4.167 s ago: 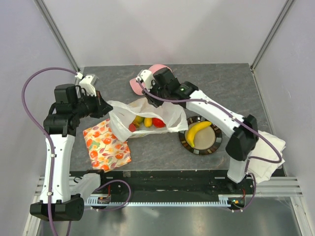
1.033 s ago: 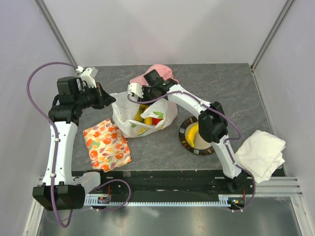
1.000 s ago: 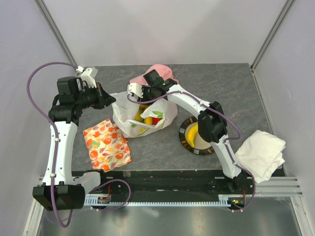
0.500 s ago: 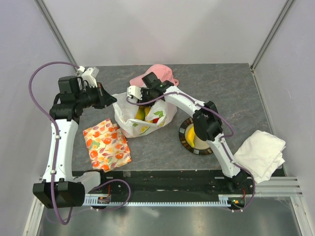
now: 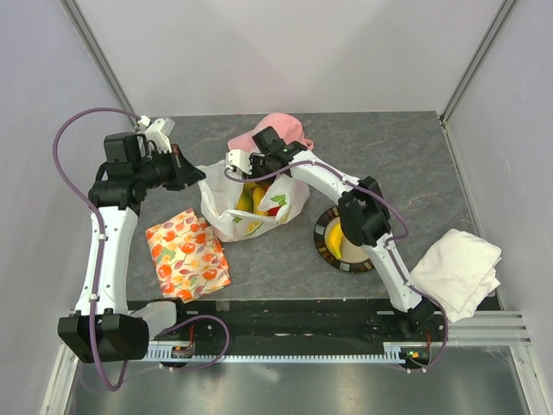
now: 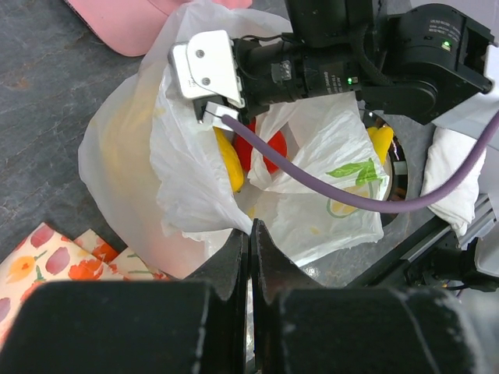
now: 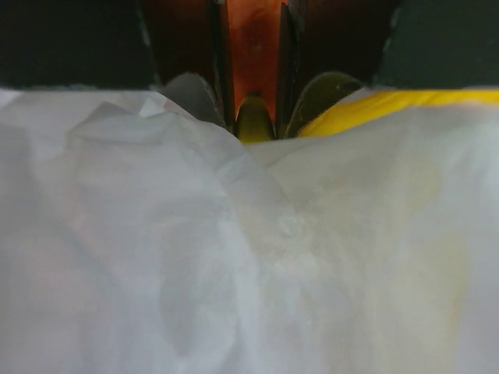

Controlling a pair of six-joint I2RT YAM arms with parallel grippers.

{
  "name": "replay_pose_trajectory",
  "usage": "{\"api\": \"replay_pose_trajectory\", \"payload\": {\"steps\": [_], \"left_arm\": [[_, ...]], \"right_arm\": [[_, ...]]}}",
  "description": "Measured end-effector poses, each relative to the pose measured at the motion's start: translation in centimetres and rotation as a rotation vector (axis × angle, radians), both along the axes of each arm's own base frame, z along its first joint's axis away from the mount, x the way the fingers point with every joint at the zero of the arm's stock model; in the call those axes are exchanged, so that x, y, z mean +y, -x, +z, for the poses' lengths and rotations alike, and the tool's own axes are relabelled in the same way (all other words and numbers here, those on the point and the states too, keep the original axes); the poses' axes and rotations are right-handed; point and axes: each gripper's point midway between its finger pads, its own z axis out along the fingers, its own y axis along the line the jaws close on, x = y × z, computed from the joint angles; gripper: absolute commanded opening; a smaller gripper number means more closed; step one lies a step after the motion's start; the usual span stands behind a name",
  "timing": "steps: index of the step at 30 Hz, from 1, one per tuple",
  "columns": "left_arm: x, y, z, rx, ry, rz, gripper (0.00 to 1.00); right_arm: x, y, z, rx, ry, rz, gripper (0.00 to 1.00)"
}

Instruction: Take the fake fruits out of the plastic bag

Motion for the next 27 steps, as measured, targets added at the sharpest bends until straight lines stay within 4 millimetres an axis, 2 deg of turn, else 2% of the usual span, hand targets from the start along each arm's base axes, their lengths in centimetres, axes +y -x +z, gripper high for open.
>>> {"api": "replay_pose_trajectory", "payload": {"steps": [2, 5, 7, 12, 14, 17, 19, 23, 27], "left_arm": [[0.0, -0.2, 0.0, -0.005, 0.0, 0.0, 0.02], [0.0, -0.5, 0.2, -0.014, 0.004, 0.003, 0.02], [-0.1, -0.7, 0.5, -0.024, 0.013, 0.005, 0.02], [-0.4, -1.6, 0.8, -0.034, 0.042, -0.005, 0.02], [-0.5, -1.9, 1.0, -0.043, 0.052, -0.006, 0.02], [-0.7, -2.3, 1.8, -0.072, 0.071, -0.005, 0.02], [-0.7, -2.8, 2.5, -0.101, 0.081, 0.0, 0.01], [-0.7, -3.8, 3.5, -0.146, 0.091, 0.004, 0.02], [-0.7, -4.9, 3.7, -0.164, 0.1, 0.008, 0.02]], "right_arm": [[-0.5, 0.9, 0.3, 0.016, -0.004, 0.003, 0.08], [-1.4, 2.6, 2.1, 0.039, -0.022, 0.01, 0.08], [-1.9, 3.9, 4.5, 0.045, -0.045, 0.019, 0.07], [-2.9, 7.5, 12.3, 0.013, -0.133, 0.034, 0.07], [-3.2, 8.8, 14.6, -0.002, -0.157, 0.037, 0.07], [-3.5, 10.8, 16.8, -0.004, -0.174, 0.046, 0.06], [-3.7, 12.1, 17.3, 0.011, -0.164, 0.055, 0.06], [-4.1, 14.5, 16.9, 0.063, -0.113, 0.067, 0.05], [-5.0, 15.9, 16.5, 0.062, -0.036, 0.03, 0.01]]}}
